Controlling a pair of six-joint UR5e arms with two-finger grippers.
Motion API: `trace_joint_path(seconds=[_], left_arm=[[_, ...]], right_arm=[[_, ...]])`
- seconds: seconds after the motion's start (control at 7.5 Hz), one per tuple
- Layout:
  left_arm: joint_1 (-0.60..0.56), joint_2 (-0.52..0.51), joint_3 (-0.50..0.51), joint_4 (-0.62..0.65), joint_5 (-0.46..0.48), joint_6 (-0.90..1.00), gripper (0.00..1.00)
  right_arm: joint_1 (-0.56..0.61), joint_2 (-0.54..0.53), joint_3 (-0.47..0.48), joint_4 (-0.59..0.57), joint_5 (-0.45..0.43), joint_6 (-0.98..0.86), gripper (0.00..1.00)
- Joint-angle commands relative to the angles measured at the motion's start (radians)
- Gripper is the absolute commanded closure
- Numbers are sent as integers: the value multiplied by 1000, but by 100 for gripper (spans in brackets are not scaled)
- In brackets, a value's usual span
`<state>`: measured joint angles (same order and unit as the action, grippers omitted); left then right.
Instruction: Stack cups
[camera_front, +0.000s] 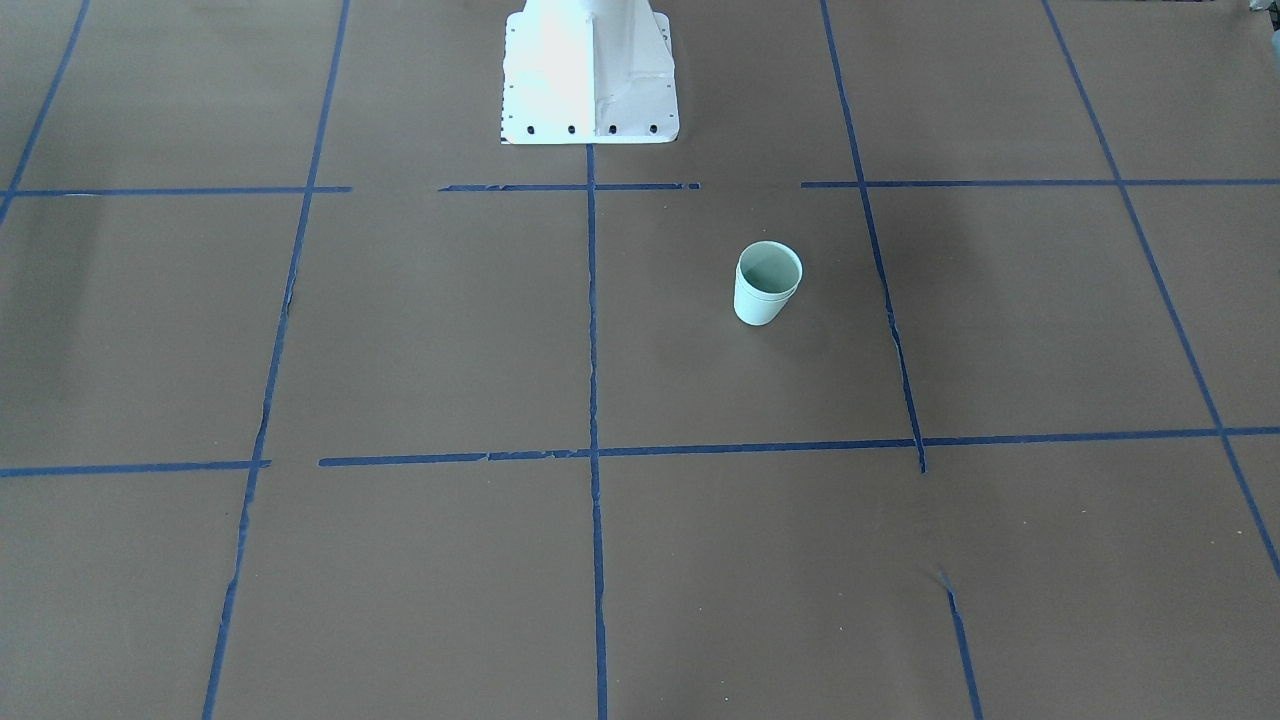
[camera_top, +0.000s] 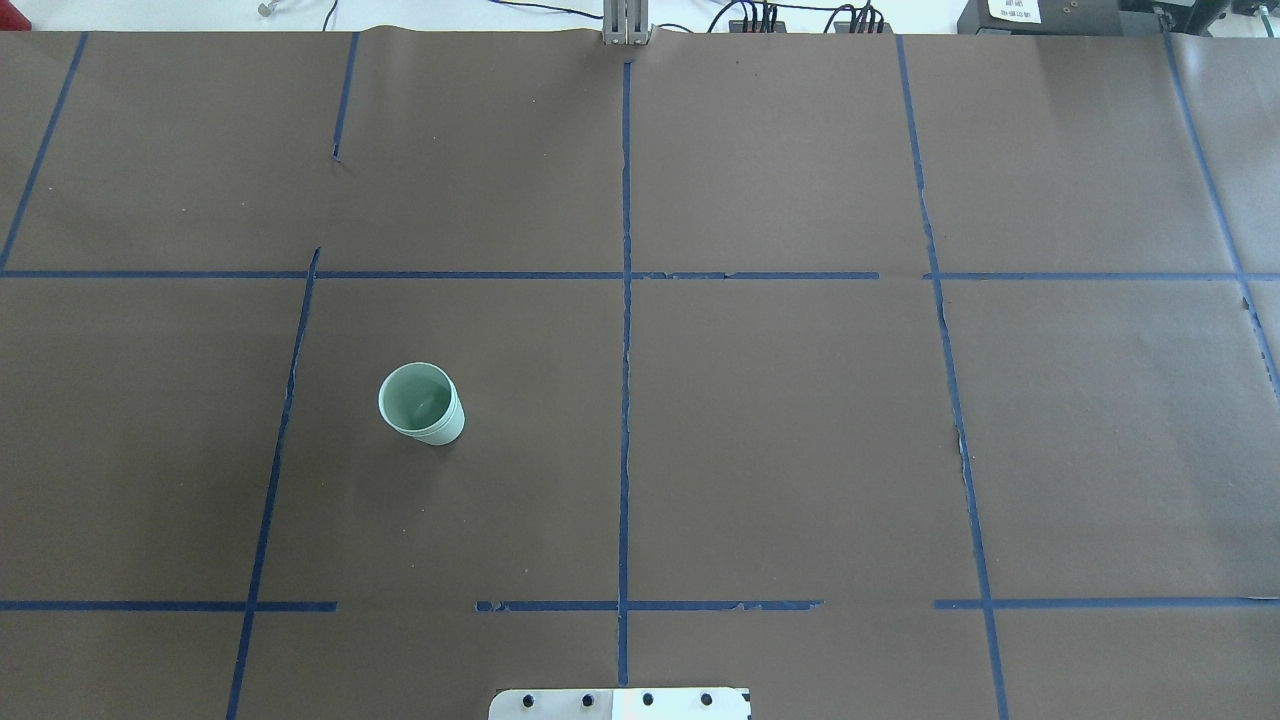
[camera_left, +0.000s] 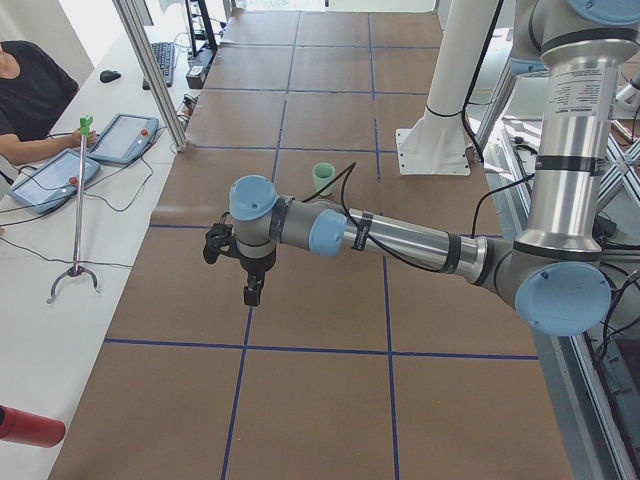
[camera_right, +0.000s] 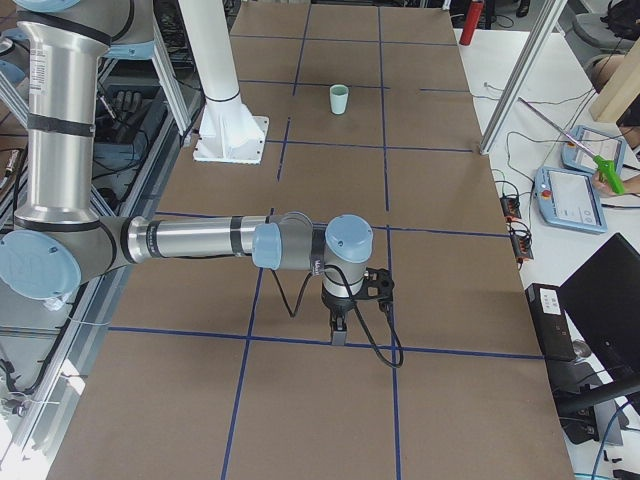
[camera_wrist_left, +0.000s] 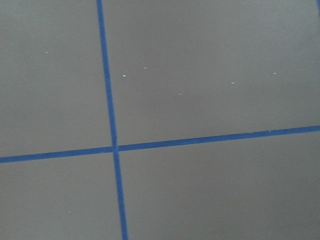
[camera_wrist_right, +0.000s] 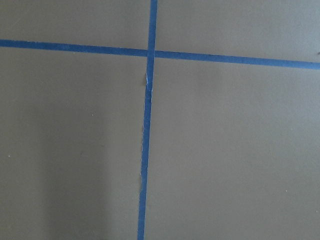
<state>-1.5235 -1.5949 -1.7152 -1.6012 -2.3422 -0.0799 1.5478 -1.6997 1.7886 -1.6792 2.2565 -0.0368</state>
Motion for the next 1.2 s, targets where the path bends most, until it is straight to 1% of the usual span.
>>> trace_joint_path(seconds=[0.0, 0.4, 1.07], left_arm=[[-56, 82, 40, 3, -2, 121, 0], [-58, 90, 74, 14, -3, 115, 0], [-60, 92, 78, 15, -2, 114, 0]], right_arm=[[0, 0, 0, 1, 0, 0, 0], [0, 0, 0, 1, 0, 0, 0], [0, 0, 0, 1, 0, 2, 0]])
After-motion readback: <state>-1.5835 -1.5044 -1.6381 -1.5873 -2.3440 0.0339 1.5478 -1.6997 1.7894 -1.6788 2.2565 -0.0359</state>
